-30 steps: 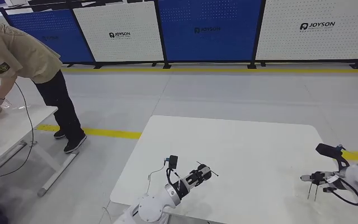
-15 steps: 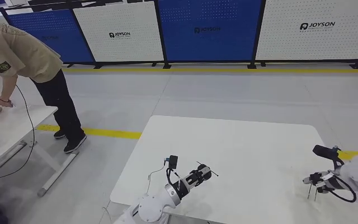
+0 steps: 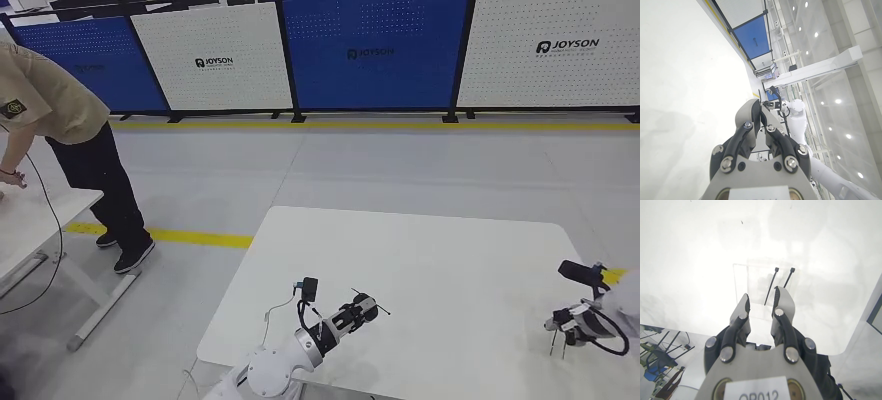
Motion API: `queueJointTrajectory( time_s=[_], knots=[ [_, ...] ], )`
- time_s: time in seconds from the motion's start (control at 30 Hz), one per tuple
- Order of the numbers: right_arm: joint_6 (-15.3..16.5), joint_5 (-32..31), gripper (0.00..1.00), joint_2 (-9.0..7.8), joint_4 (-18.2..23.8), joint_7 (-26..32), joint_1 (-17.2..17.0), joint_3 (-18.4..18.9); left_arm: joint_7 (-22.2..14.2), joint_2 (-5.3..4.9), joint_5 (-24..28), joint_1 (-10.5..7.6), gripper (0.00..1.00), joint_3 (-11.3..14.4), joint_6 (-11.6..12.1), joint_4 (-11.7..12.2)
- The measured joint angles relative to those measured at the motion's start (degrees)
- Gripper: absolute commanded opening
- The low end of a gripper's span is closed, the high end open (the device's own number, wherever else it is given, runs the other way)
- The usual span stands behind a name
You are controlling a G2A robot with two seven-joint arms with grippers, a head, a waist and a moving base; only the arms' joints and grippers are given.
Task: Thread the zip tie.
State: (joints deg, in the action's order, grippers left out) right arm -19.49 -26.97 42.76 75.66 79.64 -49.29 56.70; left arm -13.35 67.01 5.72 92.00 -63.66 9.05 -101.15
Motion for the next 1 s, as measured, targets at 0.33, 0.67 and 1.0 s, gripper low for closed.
queueJointTrajectory(
  time_s=[0.33,0.67,1.0],
  knots=[
    [0.0,-0.3,0.22,1.66,-4.1,0.0,3.1,-3.6,0.0,0.00,0.0,0.00,0.00,0.0,0.0,0.0],
    [0.0,-1.9,0.24,3.38,-8.1,0.0,5.8,-6.1,0.0,0.00,0.0,0.00,0.00,0.0,0.0,0.0],
    [0.0,-2.7,0.20,4.73,-10.1,0.0,7.2,-7.8,0.0,0.00,0.0,0.00,0.00,0.0,0.0,0.0]
  ],
)
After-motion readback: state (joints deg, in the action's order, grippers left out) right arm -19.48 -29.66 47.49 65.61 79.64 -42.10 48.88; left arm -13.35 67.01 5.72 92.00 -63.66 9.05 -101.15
